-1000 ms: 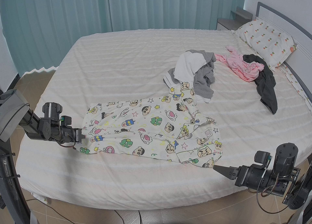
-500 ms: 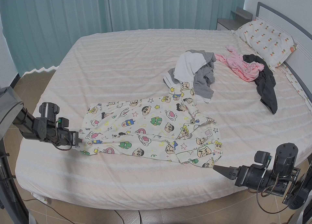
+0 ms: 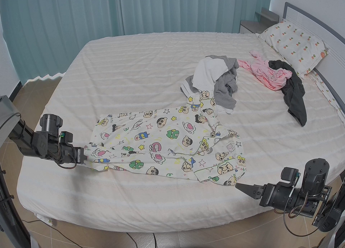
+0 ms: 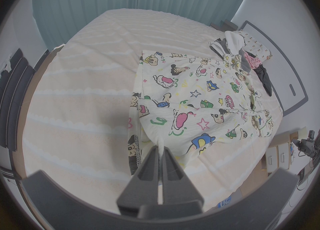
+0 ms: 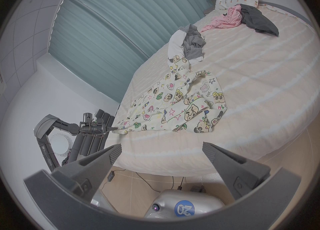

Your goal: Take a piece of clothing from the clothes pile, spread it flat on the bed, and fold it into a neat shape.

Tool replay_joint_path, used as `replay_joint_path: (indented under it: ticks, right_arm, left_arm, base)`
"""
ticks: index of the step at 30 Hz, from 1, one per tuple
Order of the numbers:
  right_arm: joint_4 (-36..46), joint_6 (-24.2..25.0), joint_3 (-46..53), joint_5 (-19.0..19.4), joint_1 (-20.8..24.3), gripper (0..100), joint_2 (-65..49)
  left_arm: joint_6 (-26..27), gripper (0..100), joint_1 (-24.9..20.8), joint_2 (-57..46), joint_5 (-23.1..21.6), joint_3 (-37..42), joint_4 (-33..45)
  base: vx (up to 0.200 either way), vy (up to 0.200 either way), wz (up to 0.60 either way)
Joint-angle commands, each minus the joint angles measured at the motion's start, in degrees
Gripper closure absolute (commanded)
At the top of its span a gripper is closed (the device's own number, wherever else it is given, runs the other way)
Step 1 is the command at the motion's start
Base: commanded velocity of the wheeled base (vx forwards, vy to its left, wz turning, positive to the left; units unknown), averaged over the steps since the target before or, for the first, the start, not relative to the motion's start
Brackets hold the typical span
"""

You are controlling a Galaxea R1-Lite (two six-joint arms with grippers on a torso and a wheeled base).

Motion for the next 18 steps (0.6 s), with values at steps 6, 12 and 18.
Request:
replay_joint_path:
  ticks: [6, 12, 18]
  right_arm:
    - [0.05, 0.51, 0.75, 0.12, -0.06, 0, 0.65]
    - [-1.18, 2.61, -0.66, -0.14, -1.38, 0, 4.61]
    - [-5.66, 12.19, -3.82, -0.58, -1.82, 0, 8.38]
  left_arm:
    - [-0.71, 0, -0.74, 0.82, 0.03, -0.46, -0.30]
    - [-8.09, 0, 0.05, -2.26, -1.55, 0.51, -0.30]
    - [-14.51, 0, 4.71, -11.13, -11.66, 4.82, 0.23]
  base:
    - [0.000, 0.000, 0.00]
    - [0.000, 0.000, 0.00]
    - [0.000, 0.000, 0.00]
